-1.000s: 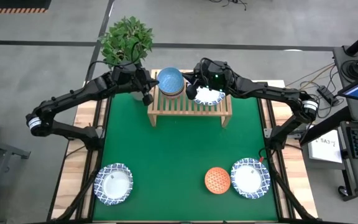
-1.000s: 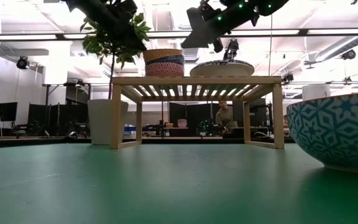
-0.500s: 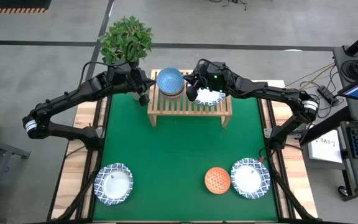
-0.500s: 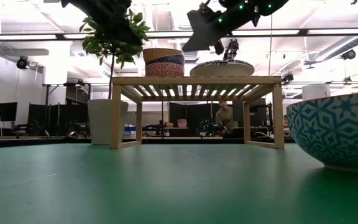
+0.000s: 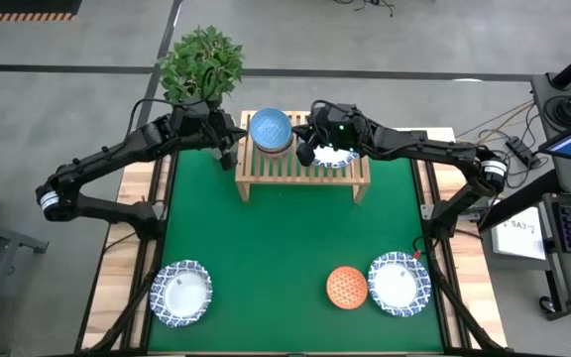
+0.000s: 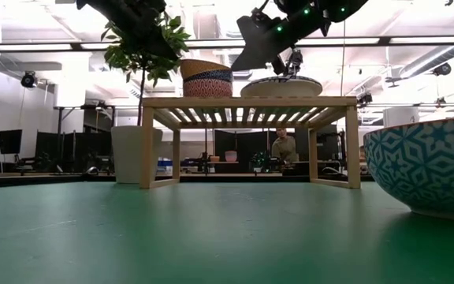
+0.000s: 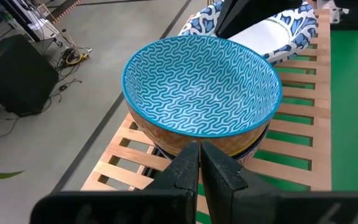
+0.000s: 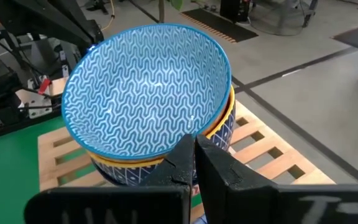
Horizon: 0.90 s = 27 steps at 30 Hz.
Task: Place and stack bowls onto a shelf
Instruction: Stack the light blue bowl on top of the yellow bowl on the shelf
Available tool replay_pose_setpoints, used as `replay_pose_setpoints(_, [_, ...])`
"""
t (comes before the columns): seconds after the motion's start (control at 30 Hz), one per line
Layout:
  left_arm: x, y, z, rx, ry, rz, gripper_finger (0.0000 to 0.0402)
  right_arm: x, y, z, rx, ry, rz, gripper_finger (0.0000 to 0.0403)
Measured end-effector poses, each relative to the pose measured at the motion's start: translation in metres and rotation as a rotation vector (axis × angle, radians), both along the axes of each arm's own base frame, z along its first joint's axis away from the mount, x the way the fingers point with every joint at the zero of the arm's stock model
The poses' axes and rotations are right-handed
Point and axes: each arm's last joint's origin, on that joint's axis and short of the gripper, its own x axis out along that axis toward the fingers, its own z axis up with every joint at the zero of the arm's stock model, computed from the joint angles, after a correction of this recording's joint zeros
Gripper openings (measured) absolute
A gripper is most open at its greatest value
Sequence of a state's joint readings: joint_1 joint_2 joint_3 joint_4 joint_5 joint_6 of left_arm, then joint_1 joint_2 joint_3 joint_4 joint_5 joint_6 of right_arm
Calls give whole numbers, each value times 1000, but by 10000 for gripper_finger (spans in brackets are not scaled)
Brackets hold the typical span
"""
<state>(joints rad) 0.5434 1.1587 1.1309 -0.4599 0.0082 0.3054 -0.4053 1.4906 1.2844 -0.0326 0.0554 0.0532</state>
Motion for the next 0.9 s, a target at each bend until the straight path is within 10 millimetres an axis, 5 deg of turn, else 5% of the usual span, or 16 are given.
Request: replay_pose_setpoints(0.9, [6, 3, 9, 59, -99, -2, 0, 0, 0, 6, -18, -18, -24, 9])
